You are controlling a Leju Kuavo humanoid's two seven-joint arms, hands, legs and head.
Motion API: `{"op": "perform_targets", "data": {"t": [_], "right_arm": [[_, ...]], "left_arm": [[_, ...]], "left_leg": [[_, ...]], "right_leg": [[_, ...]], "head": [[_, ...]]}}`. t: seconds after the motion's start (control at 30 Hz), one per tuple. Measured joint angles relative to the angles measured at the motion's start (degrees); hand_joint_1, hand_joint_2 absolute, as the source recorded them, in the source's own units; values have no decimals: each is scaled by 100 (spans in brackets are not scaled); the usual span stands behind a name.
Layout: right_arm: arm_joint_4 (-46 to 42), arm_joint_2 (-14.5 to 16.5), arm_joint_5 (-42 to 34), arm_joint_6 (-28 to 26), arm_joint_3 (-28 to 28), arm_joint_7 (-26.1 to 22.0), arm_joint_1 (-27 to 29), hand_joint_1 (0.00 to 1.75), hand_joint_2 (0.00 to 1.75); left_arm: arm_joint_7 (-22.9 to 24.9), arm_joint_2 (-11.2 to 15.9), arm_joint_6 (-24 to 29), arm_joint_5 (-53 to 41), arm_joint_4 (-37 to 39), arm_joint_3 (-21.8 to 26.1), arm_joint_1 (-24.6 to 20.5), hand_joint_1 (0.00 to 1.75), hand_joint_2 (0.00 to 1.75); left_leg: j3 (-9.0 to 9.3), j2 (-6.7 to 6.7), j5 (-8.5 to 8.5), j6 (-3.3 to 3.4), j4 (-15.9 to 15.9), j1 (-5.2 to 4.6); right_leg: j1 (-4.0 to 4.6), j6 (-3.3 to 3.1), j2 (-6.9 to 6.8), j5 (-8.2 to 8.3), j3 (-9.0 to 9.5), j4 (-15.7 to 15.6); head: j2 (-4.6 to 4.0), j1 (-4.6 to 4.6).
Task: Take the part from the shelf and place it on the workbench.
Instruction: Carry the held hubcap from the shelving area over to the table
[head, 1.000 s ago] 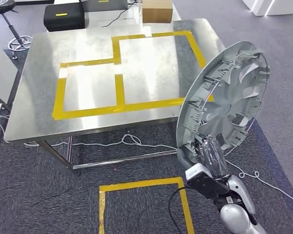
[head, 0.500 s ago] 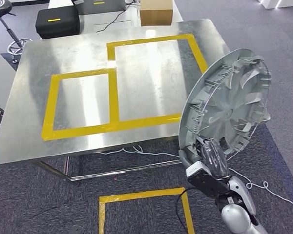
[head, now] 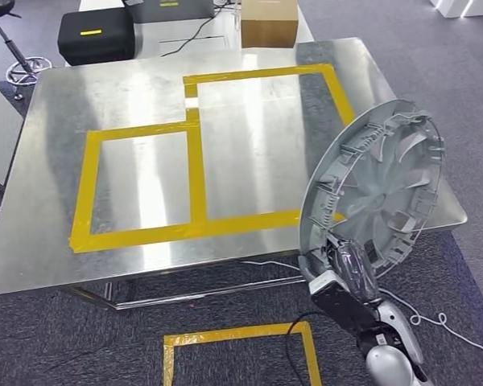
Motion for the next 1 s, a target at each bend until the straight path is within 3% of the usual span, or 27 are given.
{"op": "perform_targets", "data": {"t": [0.07, 0.1, 0.13, 0.2, 0.23, 0.27, 0.3, 0.37, 0.4, 0.43, 0.53, 0.6, 0.7, 0.73, 0.77, 0.8, 0.87, 0.9, 0.93, 0.97, 1.0], "right_arm": [[63, -3, -19, 16, -17, -1, 155, 159, 175], [94, -3, -24, 21, -22, 0, 202, 159, 175], [113, -3, -28, 22, -25, 1, 201, 159, 175], [111, -2, -27, 22, -38, -5, 93, 159, 175], [104, -2, -25, 23, -48, -9, 32, 159, 175], [93, -2, -23, 26, -57, -11, -7, 159, 175], [80, -2, -21, 29, -68, -12, -30, 159, 175], [45, -2, -19, 37, -80, -11, -52, 159, 175], [27, -2, -15, 40, -85, -13, -59, 159, 175], [12, -2, -12, 42, -89, -16, -66, 159, 175], [-26, -1, -14, 49, -104, -11, -77, 159, 175], [-86, 2, -16, 45, -120, -11, -93, 159, 175], [-143, 1, -13, 38, -135, -15, -46, 159, 175], [-142, -1, -14, 39, -135, -14, -15, 159, 175], [-142, -2, -15, 40, -135, -12, 9, 159, 175], [-145, -2, -17, 41, -135, -10, 19, 159, 175], [-168, -2, -17, 40, -138, -10, 6, 159, 175], [-183, -2, -15, 39, -140, -11, -8, 159, 175], [-197, -2, -11, 38, -143, -13, -23, 159, 175], [-209, -2, -8, 38, -147, -13, -37, 159, 175], [-219, -2, -8, 38, -154, -9, -47, 159, 175]], "left_arm": [[-13, -23, -5, -1, 23, 19, 161, 0, 175], [-14, -34, -7, -1, 33, 30, 243, 0, 175], [-16, -47, -7, -1, 41, 42, 293, 0, 175], [-18, -61, -9, -1, 43, 61, 263, 0, 175], [-21, -65, -14, 1, 43, 69, 211, 0, 175], [-29, -64, -22, 5, 43, 76, 159, 0, 175], [-38, -62, -30, 14, 43, 83, 118, 0, 175], [-60, -51, -44, 43, 43, 97, 58, 0, 175], [-67, -43, -47, 56, 42, 106, 29, 0, 175], [-73, -36, -49, 65, 42, 114, 1, 0, 175], [-81, -16, -50, 68, 37, 126, -60, 0, 175], [-86, -10, -49, 67, 27, 127, -116, 0, 175], [-90, -16, -51, 62, 22, 127, -184, 0, 175], [-90, -16, -52, 62, 23, 128, -182, 0, 175], [-90, -16, -54, 61, 23, 128, -174, 0, 175], [-90, -16, -55, 61, 22, 129, -166, 0, 175], [-90, -15, -50, 61, 21, 130, -161, 0, 175], [-90, -15, -47, 61, 21, 131, -162, 0, 175], [-90, -15, -40, 61, 21, 132, -162, 0, 175], [-89, -17, -34, 61, 21, 133, -164, 0, 175], [-87, -19, -32, 61, 21, 134, -165, 0, 175]], "left_leg": [[292, -18, -82, 55, -240, 39], [511, -31, -181, 94, -444, 62], [709, -45, -284, 129, -620, 81], [910, -61, -453, 168, -787, 80], [939, -68, -481, 162, -774, 75], [973, -76, -511, 151, -770, 71], [1014, -84, -536, 132, -761, 71], [1077, -93, -576, 84, -745, 75], [1065, -93, -591, 54, -712, 76], [1027, -91, -599, 28, -666, 74], [898, -87, -626, -21, -556, 55], [744, -53, -810, -81, -304, 44], [145, -4, -1376, -184, 933, 76], [-43, -1, -1436, -190, 1294, 83], [-167, 0, -1347, -180, 1459, 85], [-218, 0, -1119, -156, 1410, 82], [-137, 2, -434, -70, 813, 62], [-53, 8, -176, -18, 493, 38], [20, 15, -19, 34, 251, 10], [71, 22, 29, 83, 113, -15], [109, 29, -28, 125, 86, -32]], "right_leg": [[10, 41, -9, -133, 222, -120], [15, 56, -12, -308, 310, -54], [15, 69, -15, -557, 313, 187], [10, 88, -15, -1004, 51, 1075], [7, 95, -14, -1066, -102, 1457], [6, 97, -14, -967, -191, 1622], [6, 96, -14, -719, -196, 1534], [11, 100, 0, -144, -48, 925], [21, 104, 14, 20, 21, 678], [32, 101, 27, 65, 58, 543], [21, 56, 43, -35, 40, 517], [-27, -9, 65, -132, 101, 357], [-42, -97, 53, -221, 248, 177], [-36, -106, 45, -249, 305, 163], [-28, -115, 41, -284, 364, 159], [-18, -117, 42, -322, 429, 153], [3, -110, 47, -390, 575, 103], [16, -98, 49, -415, 642, 48], [19, -79, 54, -429, 699, -4], [18, -54, 58, -438, 749, -48], [17, -26, 56, -435, 785, -72]], "head": [[0, 11], [0, 29], [0, 50], [-1, 78], [-2, 84], [-2, 89], [-2, 99], [-2, 96], [-2, 92], [-1, 89], [0, 71], [0, 33], [0, -34], [0, -35], [0, -40], [0, -46], [0, -48], [-1, -40], [-1, -41], [-2, -37], [-2, -37]]}}
